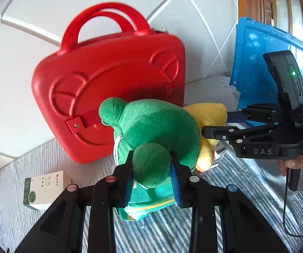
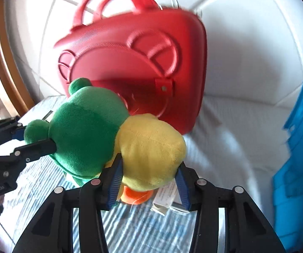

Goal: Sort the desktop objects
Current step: 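Grasp the green-and-yellow plush toy with both grippers, then lift and carry the plush toy with both grippers over the crate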

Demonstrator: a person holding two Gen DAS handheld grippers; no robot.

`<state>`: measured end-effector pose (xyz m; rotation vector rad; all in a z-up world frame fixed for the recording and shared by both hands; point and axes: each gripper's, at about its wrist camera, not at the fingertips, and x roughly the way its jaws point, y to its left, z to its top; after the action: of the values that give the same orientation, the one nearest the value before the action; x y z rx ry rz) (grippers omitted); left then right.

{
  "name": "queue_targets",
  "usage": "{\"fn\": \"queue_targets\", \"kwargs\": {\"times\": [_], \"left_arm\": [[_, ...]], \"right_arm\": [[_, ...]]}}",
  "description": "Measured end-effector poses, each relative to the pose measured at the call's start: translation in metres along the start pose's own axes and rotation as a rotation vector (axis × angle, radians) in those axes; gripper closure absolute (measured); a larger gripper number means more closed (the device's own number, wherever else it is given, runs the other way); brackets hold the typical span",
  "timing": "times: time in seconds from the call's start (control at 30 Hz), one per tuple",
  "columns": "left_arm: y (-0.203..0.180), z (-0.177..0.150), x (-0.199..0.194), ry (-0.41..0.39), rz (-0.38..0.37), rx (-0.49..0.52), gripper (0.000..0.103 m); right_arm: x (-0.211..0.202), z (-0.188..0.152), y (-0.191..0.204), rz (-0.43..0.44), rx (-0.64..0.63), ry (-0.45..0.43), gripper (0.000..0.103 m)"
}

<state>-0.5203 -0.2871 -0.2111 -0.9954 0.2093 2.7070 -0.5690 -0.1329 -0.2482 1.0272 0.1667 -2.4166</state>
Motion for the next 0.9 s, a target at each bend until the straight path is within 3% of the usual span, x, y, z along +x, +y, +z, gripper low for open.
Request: {"fn": "queue_targets", "kwargs": {"times": [0.2,0.43,0.7,0.9], "left_arm": [[-0.012,0.005,-0.037,-0.033,-0.004,0.021,0.074],[-0.035,0.010,-0.109,-0.104,0.025,0.048,0.074],[-0.096,0.025,-0.224,-0.262,-0.012,0.124,0.074],[-0.168,0.059,-0.300,-0.410,-0.167,0.228,0.074]], "right_arm": [[-0.036,0.012,0.012,-0.041,-0.025,-0.029,0.058],[-0.106,0.012,0.037,-0.054,-0.032,-0.103,0.058],[-0.250,-0.005,0.046,-0.157,-0.021,-0.252,0.058],[-0.383,-0.029,0.037,-0.331,0.070,-0.380,0.058]]}}
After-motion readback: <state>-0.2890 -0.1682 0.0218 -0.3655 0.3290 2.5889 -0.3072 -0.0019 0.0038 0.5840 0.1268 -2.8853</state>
